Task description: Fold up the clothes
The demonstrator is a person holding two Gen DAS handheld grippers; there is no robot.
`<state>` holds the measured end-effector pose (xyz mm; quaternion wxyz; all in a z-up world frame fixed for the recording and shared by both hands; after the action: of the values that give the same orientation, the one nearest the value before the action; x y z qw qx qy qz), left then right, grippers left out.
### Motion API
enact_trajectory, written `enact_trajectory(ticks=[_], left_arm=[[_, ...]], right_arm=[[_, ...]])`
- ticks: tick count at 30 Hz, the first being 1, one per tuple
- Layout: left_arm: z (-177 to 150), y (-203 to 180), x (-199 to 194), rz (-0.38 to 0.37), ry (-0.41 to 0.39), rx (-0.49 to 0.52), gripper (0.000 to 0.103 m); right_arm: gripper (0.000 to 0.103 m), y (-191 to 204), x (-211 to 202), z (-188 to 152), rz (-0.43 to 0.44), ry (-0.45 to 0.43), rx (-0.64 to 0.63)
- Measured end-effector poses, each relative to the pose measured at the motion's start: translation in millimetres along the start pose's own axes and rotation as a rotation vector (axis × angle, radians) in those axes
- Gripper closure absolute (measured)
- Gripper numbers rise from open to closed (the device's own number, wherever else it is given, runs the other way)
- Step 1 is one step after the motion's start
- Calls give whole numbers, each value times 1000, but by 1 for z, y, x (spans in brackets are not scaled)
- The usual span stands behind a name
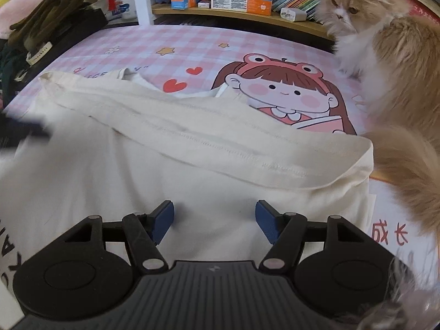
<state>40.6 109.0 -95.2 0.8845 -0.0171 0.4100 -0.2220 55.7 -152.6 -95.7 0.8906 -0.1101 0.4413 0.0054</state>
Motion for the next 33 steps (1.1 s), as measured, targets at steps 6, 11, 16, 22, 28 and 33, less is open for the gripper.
enact_trajectory(ticks=[6, 11, 16, 22, 28, 33], left_arm=[[-8, -3, -12, 21, 7, -30, 70], [-9, -5, -10, 28, 39, -24, 70], [6, -14, -4, -26, 34, 14, 70], [34, -50, 32, -107, 52, 132, 70], [55, -64, 70, -122, 105, 182, 70], [64, -69, 71, -152, 104, 177, 70]], right_arm=[[34, 0, 24, 30, -51, 1, 38], [64, -32, 43, 87, -146, -97, 222], [46, -53, 3, 99, -126, -217, 235], [47, -33, -5, 38, -107, -117, 130], [48, -4, 2, 17, -62, -50, 66], [46, 17, 23, 41, -41, -32, 13]])
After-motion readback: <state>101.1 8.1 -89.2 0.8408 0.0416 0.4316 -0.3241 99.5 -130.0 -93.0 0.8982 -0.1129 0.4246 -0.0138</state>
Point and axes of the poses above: each gripper's, at about its wrist camera, not at the fingertips, and x roughly the way its jaws point, y to its left, z to its top, the point moved 7 cm from there along x, roughly the way its jaws point, and after that the axes turned 14 degrees about -z, right-handed, at the moved point
